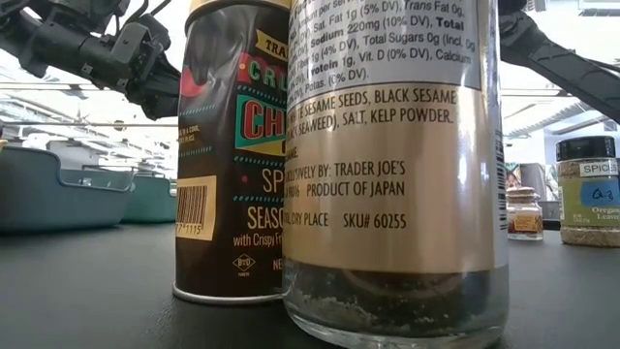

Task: Sort spices by type
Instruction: Put the yellow seasoning can in the orange bin

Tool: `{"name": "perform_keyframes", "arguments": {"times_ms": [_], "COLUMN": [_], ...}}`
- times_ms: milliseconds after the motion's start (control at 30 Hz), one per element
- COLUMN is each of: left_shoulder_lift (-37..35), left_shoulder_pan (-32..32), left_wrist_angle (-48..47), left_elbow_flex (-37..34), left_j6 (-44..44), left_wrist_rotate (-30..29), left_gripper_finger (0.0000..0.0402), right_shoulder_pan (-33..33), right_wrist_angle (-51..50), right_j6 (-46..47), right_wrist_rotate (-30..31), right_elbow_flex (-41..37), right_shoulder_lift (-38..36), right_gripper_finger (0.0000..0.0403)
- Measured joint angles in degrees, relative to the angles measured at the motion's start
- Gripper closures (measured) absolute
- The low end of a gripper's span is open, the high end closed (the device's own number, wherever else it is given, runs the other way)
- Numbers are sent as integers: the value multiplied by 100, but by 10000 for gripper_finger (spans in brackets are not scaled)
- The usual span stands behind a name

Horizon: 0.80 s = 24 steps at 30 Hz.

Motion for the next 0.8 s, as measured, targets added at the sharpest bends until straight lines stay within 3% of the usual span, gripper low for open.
{"name": "perform_keyframes", "arguments": {"times_ms": [433,800], "left_shoulder_lift": [0,0], "left_shoulder_pan": [0,0], "left_wrist_angle": [0,2], "left_elbow_flex": [0,0], "left_j6": [0,7], "left_wrist_rotate": [0,-2], "left_gripper_finger": [116,116], "right_shoulder_pan": [21,70], "right_wrist_angle": [-40,-423], "right_j6": [-61,-29], "right_wrist_rotate": [6,350], "right_elbow_flex": [4,454], "right_shoulder_lift": [-9,-50], "right_gripper_finger": [190,177]}}
